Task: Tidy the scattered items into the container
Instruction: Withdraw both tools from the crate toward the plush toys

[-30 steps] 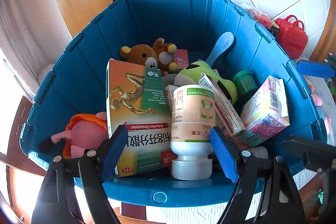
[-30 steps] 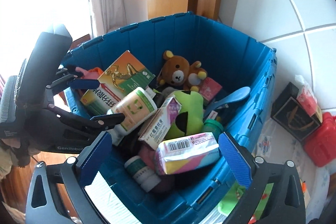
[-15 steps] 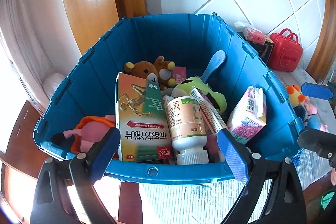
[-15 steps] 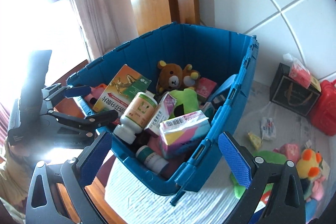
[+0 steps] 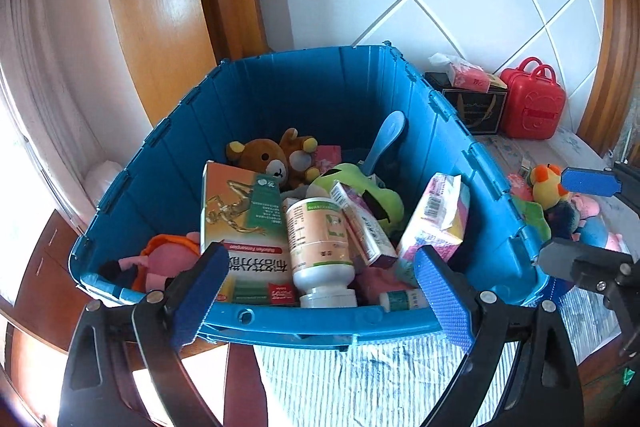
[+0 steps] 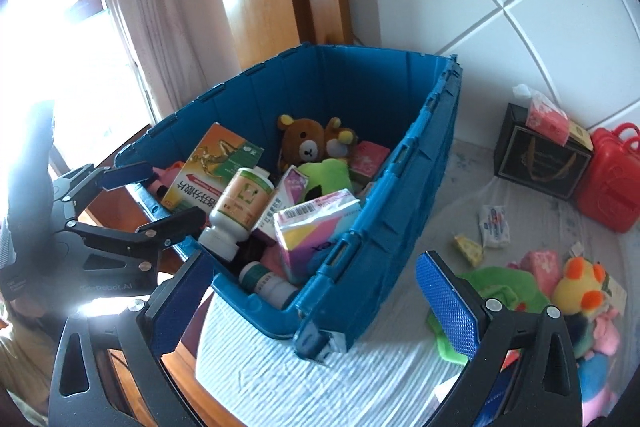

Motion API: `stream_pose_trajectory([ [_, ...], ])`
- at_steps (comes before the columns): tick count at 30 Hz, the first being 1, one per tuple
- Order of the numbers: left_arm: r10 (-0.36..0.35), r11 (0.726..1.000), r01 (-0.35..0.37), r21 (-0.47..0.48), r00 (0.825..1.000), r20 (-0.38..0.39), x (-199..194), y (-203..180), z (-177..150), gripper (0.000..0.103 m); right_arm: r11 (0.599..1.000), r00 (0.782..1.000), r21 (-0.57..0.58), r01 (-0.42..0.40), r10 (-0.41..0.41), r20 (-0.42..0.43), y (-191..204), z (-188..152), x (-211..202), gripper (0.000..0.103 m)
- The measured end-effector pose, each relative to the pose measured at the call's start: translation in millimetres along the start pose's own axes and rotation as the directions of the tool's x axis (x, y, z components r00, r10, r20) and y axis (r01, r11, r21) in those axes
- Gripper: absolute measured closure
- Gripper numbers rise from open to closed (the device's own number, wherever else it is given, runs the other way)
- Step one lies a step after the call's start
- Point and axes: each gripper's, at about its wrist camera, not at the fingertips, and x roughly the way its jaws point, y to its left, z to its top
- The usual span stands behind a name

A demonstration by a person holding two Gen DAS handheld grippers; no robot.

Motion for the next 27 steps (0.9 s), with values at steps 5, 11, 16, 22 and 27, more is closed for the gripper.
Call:
stream_pose_trajectory([
  [5, -0.042, 0.998, 0.041, 0.047, 0.999, 0.024, -3, -48, 10, 0.008, 0.998, 0.999, 0.057, 0.036, -0.037, 0.015, -41, -14, -19, 0.0],
  [11, -0.108, 0.991, 0.103, 0.088, 0.992, 0.058, -6, -127, 19, 0.008, 0.983, 0.992, 0.136, 0.124, -0.127, 0.011, -110, -46, -54, 0.0],
  [16, -0.179, 0.977, 0.17, 0.132, 0.982, 0.056, 1, -204, 19, 0.008, 0.953, 0.971, 0.186, 0.238, -0.24, -0.012, -176, -84, -89, 0.0],
  [22, -0.246, 0.955, 0.249, 0.164, 0.969, -0.041, 41, -287, 8, 0.008, 0.896, 0.95, 0.314, 0.313, -0.297, -0.097, -258, -141, -109, 0.0],
  [27, -0.257, 0.947, 0.272, 0.172, 0.961, -0.101, 69, -332, -10, 0.008, 0.825, 0.935, 0.439, 0.355, -0.321, -0.152, -314, -191, -124, 0.0],
])
